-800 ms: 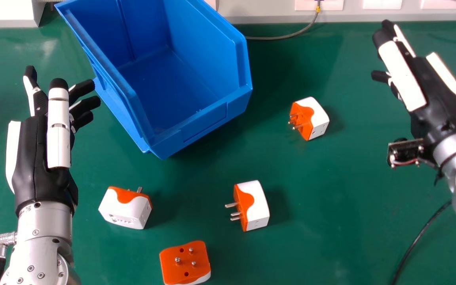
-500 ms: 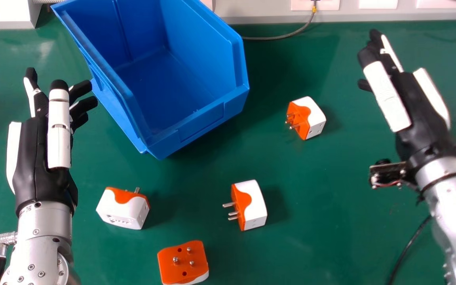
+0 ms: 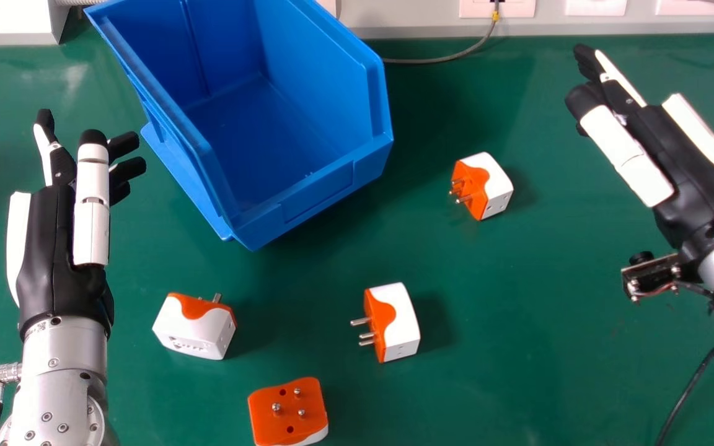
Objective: Pick all objects and put in blue box
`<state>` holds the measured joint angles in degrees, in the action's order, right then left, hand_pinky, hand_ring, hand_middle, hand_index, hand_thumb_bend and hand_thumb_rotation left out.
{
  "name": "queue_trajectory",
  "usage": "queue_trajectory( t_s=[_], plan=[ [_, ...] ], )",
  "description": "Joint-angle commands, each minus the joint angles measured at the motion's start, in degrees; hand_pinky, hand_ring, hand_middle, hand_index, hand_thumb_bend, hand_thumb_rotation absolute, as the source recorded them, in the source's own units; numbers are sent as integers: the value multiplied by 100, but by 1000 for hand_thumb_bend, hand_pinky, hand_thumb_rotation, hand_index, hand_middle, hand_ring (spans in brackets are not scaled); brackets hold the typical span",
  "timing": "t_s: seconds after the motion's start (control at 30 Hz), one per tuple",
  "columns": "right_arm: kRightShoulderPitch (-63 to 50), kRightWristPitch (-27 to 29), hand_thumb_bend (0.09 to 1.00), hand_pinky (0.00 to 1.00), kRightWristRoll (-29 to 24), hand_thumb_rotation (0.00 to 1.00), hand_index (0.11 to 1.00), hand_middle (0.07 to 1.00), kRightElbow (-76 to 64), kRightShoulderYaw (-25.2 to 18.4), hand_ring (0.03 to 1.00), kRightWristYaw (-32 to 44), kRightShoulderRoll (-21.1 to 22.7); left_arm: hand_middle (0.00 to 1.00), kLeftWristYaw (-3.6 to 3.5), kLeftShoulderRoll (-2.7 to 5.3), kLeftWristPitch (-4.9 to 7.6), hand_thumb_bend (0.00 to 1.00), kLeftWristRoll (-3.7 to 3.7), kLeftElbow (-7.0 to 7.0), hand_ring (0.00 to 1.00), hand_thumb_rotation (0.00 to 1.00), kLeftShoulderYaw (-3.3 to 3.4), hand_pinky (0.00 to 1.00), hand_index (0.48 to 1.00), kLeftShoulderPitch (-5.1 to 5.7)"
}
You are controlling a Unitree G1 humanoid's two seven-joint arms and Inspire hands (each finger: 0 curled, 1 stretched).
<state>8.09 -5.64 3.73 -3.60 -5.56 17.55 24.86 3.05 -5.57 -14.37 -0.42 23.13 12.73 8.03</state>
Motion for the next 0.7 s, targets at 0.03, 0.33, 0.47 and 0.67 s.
queue_trajectory(
  t_s=[0.03,0.33,0.47,0.67],
  plan=[
    [197,107,489,877,34,1000,969,990,74,-34,976,-103,25,820,0,-14,107,227,-67,68,792,1000,68,855,1000,-95],
    [250,389,471,885,128,1000,963,990,270,-10,978,-265,7,823,11,107,81,258,-318,130,795,1000,133,859,1000,-91],
    [329,445,460,902,252,1000,962,992,428,45,985,-258,97,836,37,122,114,263,-344,66,827,1000,126,926,1000,-110],
    [515,593,455,921,457,990,969,995,682,168,994,-140,245,847,86,98,121,261,-245,6,859,1000,81,981,1000,-141]
  ],
)
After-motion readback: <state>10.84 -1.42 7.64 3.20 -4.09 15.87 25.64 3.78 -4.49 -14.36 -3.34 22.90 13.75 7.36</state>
